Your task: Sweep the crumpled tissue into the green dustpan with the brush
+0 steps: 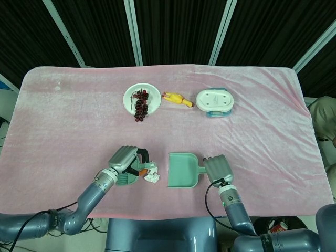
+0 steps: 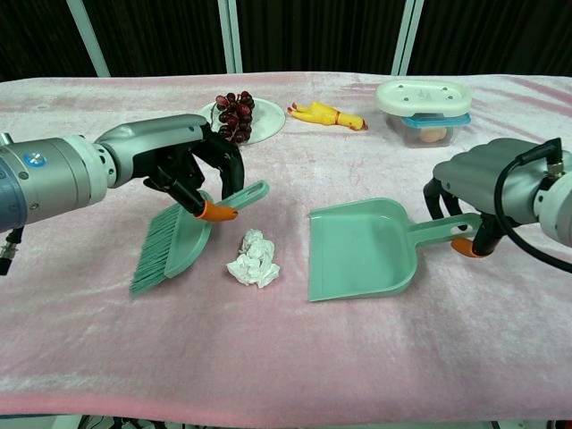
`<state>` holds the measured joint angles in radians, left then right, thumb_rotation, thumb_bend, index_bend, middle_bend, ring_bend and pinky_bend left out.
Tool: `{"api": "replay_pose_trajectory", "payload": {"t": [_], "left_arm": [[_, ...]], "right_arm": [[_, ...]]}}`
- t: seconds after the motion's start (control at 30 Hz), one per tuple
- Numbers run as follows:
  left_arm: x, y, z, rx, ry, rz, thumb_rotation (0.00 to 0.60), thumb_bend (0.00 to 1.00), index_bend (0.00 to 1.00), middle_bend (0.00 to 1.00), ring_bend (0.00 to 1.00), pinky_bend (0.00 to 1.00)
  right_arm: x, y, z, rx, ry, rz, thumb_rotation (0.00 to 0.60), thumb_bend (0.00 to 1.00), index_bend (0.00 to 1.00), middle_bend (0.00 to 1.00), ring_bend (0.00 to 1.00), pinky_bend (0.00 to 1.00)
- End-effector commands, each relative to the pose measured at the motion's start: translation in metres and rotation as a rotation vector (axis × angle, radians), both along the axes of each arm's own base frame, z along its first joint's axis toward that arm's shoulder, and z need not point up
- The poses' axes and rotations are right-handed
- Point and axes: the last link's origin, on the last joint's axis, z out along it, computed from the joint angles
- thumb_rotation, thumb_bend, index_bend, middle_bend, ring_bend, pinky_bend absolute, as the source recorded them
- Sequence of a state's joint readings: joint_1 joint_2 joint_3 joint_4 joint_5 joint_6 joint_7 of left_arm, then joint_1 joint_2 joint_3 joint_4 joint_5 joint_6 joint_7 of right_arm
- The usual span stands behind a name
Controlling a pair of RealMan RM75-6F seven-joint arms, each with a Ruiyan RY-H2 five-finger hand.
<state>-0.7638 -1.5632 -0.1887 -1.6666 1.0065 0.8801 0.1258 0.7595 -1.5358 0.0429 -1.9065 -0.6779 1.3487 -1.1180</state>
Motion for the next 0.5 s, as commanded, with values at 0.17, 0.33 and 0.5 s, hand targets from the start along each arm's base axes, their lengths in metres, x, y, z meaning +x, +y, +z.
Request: {"api": "replay_pose_trajectory", "payload": {"t": [0.17, 0.33, 0.5], "left_arm": [[0.01, -0.001, -0.008, 0.005, -0.077, -0.035, 0.6, 0.36, 0.65, 0.67, 0.91, 1.0], [0.012, 0.0, -0.013, 0.006, -0.118, -0.043, 0.6, 0.36, 0.65, 0.67, 0.91, 1.0], [0.011, 0.0, -0.018, 0.007, -0.165, -0.022, 0.6, 0.36, 0.65, 0.67, 0.91, 1.0]], "right_arm": [[-0.001, 0.0, -0.002, 0.004, -0.001, -0.006, 0.6, 0.47, 0.69, 0.69, 0.71, 0.81], [-0.001, -0.001, -0.003, 0.003, -0.007, -0.006, 0.6, 0.47, 0.69, 0.69, 0.71, 0.81], [-0.003, -0.002, -0.002, 0.0, -0.003, -0.011, 0.6, 0.47, 0.69, 0.69, 0.71, 0.81]]}}
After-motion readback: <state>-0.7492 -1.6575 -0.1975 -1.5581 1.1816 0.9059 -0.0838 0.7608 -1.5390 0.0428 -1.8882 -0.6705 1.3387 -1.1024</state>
